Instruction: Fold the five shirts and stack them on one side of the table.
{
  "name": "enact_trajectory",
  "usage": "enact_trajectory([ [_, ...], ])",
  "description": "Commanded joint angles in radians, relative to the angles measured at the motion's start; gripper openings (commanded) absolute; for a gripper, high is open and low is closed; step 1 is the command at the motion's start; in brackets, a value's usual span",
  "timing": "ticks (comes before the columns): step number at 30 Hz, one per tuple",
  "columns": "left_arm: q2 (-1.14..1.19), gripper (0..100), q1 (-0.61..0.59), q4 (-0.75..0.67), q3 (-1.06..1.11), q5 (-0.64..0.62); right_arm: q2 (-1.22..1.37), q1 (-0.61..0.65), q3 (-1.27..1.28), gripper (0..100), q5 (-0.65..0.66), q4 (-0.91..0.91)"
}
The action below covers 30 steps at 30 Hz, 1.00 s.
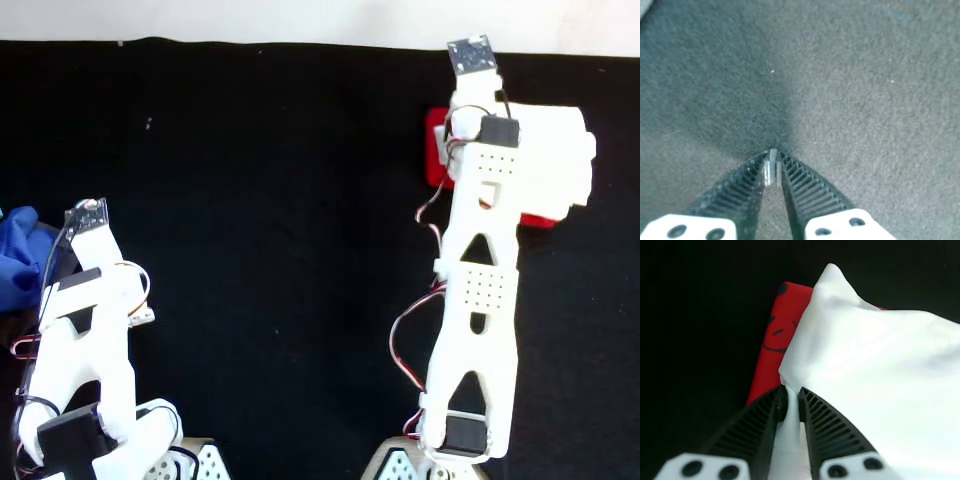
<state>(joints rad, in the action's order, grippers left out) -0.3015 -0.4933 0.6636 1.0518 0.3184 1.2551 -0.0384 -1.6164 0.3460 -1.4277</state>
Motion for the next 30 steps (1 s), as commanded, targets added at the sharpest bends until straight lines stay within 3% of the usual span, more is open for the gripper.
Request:
enact_trajectory([
  [1, 0.002, 1, 0.010, -0.037, -0.001, 0.008, -0.025, 0.018, -0.010, 3.7, 0.009, 0.002],
  [6, 0.002, 1, 0.010, -0.037, -0.001, 0.008, -0.062, 0.021, -0.085, 20.8, 0.006, -0.124],
  [13, 0.002, 1, 0.010, -0.037, -0.001, 0.008, -0.214, 0.024, -0.153, 21.3, 0.002, -0.225],
  [19, 0.002, 1, 0.010, -0.037, -0.001, 0.008, -0.377, 0.030, -0.150, 21.3, -0.092, -0.337],
  [22, 0.002, 1, 0.010, -0.037, -0.001, 0.008, -0.438, 0.013, -0.150, 17.3, -0.098, -0.338],
  [26, 0.002, 1, 0.010, -0.037, -0.001, 0.008, -0.499, -0.004, -0.148, 1.2, -0.097, -0.340],
  [30, 0.002, 1, 0.010, -0.037, -0.001, 0.008, -0.568, -0.051, -0.147, 2.9, -0.097, -0.341],
])
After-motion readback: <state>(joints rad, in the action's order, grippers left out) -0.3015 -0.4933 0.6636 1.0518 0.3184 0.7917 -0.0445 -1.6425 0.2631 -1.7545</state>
